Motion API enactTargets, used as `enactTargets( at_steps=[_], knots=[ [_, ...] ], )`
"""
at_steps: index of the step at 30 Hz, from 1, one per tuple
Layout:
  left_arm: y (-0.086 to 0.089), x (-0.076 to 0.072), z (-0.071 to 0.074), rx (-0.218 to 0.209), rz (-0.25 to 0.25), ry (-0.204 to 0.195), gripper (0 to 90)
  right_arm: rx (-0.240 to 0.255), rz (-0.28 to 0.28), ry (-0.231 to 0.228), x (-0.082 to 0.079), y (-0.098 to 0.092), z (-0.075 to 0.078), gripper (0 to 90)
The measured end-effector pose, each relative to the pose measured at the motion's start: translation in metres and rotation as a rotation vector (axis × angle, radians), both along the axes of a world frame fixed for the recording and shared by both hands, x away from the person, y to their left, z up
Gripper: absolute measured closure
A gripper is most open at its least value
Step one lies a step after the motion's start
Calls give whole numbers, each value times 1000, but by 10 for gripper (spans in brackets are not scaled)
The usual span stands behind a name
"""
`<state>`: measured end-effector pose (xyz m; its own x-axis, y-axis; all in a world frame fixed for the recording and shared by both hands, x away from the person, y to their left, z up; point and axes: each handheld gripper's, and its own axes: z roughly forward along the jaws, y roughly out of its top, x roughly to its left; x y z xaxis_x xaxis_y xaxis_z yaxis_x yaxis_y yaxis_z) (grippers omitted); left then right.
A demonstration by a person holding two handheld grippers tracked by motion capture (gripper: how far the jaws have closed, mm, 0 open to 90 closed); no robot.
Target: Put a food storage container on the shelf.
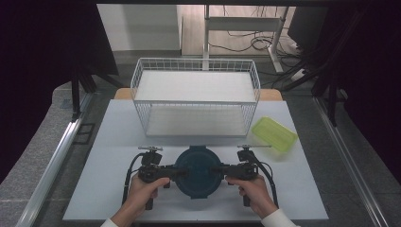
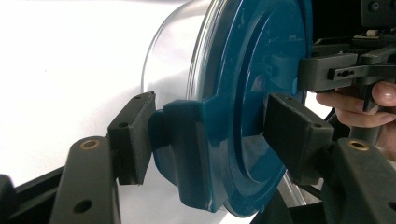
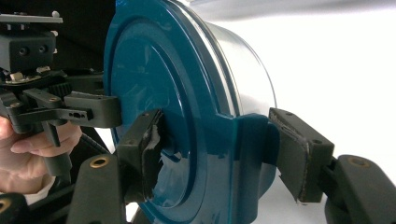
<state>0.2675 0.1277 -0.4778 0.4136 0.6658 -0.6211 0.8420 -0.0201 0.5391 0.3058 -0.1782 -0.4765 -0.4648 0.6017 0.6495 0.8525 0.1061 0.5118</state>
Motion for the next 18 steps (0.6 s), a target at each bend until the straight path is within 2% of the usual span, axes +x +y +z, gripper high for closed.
enactTargets(
  at_steps=[8, 18],
  knots=[
    [0, 2, 8, 3, -8, -24, 364, -4, 5, -28, 0, 1, 10, 374],
    [0, 12, 19, -1, -14, -43, 364, -7, -3, -50, 7, 0, 22, 374]
  ],
)
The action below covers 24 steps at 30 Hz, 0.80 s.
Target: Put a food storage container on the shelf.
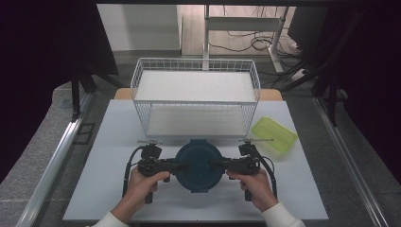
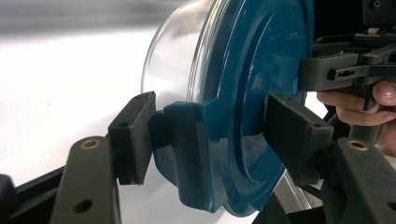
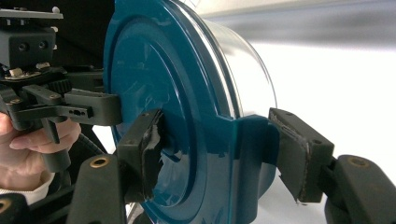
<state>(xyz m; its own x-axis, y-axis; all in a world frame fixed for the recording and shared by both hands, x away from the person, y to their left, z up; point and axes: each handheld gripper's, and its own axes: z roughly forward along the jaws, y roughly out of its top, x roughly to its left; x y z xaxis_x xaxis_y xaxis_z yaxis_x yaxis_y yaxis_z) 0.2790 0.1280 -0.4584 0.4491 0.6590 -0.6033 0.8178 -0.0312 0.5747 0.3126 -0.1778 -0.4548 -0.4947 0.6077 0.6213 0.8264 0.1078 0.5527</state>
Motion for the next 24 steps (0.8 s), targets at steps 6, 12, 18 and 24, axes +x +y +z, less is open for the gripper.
enactTargets(
  at_steps=[6, 12, 18, 24],
  knots=[
    [1, 6, 10, -3, 2, -19, 369, 4, -1, -22, 5, 0, 10, 375],
    [1, 10, 22, 0, 4, -39, 370, 9, -1, -41, 10, 0, 20, 374],
    [1, 15, 33, 1, 4, -56, 370, 14, -5, -59, 13, 0, 31, 374],
    [2, 19, 44, 0, 7, -72, 370, 14, -4, -73, 18, 1, 42, 374]
  ],
)
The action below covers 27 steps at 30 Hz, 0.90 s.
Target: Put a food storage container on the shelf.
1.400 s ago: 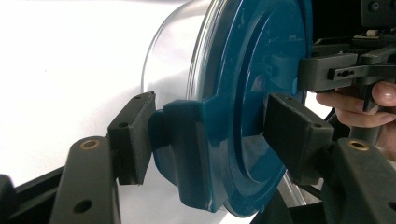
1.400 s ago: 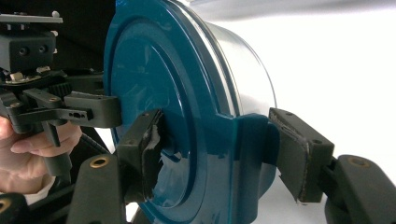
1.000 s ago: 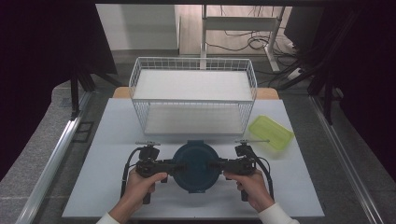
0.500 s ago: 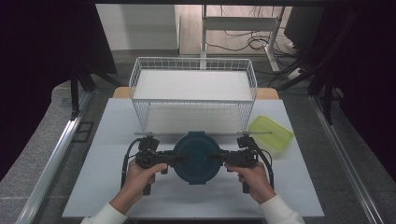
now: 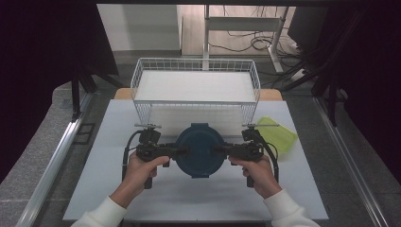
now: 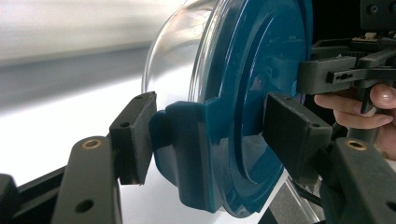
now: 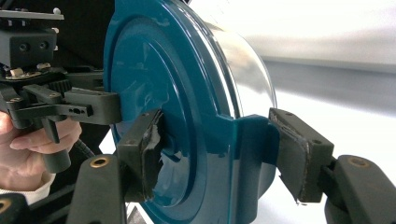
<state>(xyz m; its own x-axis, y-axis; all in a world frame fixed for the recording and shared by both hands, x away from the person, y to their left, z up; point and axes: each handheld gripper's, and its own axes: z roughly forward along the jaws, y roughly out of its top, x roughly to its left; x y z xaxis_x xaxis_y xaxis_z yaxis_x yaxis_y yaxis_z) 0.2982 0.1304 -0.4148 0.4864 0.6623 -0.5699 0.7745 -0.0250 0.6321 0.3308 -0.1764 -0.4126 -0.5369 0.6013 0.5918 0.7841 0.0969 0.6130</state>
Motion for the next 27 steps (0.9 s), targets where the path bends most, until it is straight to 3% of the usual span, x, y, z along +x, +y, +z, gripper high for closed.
enactTargets(
  at_steps=[27],
  knots=[
    [4, 30, 49, -8, -2, -83, 373, 5, -8, -73, 27, 3, 51, 374]
  ],
)
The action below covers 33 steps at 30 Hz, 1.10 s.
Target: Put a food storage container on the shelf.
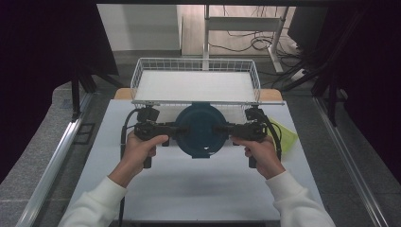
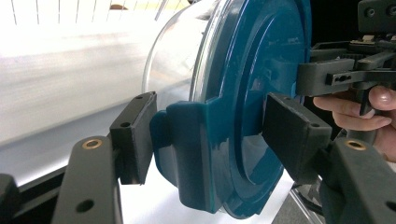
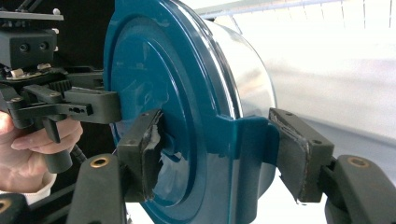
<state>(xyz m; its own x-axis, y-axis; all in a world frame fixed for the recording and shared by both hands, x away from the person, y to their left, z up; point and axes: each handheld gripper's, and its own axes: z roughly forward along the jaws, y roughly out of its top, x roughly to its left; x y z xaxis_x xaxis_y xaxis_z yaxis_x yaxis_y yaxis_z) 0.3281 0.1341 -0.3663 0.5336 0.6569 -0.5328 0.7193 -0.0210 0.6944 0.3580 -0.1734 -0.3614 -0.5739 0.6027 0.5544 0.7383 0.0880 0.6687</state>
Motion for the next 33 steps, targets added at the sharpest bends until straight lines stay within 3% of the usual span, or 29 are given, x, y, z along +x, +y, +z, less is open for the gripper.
enactTargets(
  at_steps=[11, 33],
  knots=[
    [1, 11, 16, -2, -5, -22, 374, -7, -1, -31, 10, 1, 19, 375],
    [3, 27, 41, 5, 2, -42, 373, -5, 8, -63, 27, 3, 41, 375]
  ],
)
